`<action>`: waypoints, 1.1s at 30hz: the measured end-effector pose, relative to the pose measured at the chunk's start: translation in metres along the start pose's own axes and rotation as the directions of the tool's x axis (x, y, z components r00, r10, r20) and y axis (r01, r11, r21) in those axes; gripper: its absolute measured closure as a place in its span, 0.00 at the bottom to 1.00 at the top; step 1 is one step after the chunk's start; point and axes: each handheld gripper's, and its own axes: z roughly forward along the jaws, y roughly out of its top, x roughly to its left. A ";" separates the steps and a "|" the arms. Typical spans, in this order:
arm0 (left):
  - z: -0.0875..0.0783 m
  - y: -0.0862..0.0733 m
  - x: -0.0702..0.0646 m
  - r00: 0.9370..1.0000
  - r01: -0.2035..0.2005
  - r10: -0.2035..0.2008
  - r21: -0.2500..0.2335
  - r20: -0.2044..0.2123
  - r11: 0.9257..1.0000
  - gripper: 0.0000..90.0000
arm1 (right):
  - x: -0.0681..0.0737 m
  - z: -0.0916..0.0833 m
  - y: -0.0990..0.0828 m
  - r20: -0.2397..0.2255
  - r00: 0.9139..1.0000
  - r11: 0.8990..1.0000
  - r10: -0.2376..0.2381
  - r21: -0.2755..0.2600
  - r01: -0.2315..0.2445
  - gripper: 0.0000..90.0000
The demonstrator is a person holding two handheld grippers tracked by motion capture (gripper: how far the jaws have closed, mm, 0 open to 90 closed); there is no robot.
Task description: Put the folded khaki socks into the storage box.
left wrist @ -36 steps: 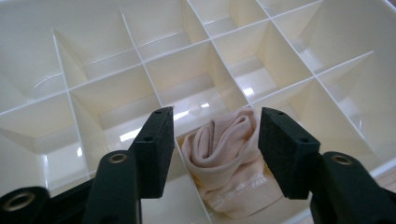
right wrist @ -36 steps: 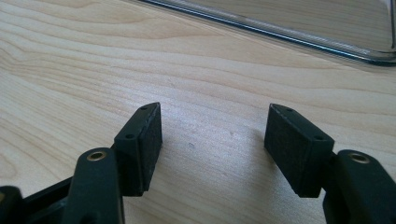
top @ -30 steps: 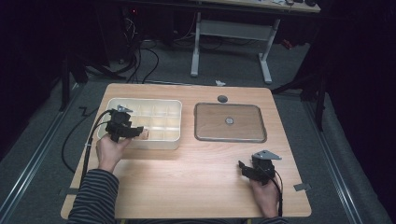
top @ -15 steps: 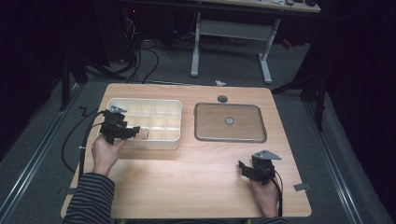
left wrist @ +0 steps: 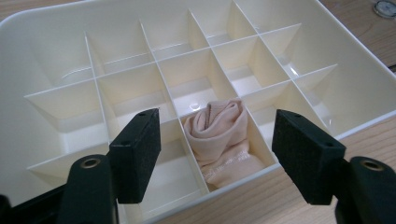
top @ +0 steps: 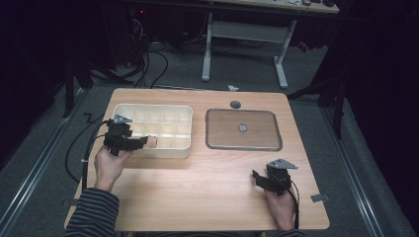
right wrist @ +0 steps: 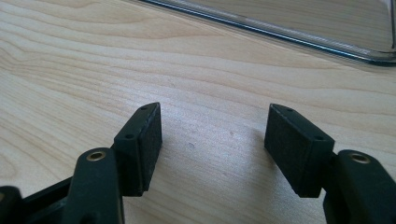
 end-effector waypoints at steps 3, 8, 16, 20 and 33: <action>-0.002 -0.003 -0.001 1.000 0.006 -0.006 -0.008 0.005 1.000 0.34 | 0.000 0.000 0.000 0.000 1.000 1.000 0.000 0.000 0.000 0.41; -0.005 -0.006 -0.002 1.000 0.025 -0.025 -0.027 0.010 0.999 0.32 | 0.000 0.000 0.000 0.000 1.000 1.000 -0.001 0.000 0.001 0.41; -0.012 -0.011 -0.005 0.999 0.044 -0.044 -0.055 -0.006 0.998 0.24 | 0.000 0.000 0.000 0.000 1.000 1.000 -0.002 -0.001 0.002 0.41; -0.015 -0.012 -0.010 1.000 0.019 -0.020 -0.059 -0.009 0.998 0.19 | 0.000 0.000 0.000 0.001 1.000 1.000 -0.001 0.000 0.001 0.41; -0.023 -0.025 -0.014 0.999 0.034 -0.033 -0.079 0.010 0.996 0.17 | 0.000 0.000 0.000 0.001 1.000 1.000 -0.002 -0.001 0.002 0.41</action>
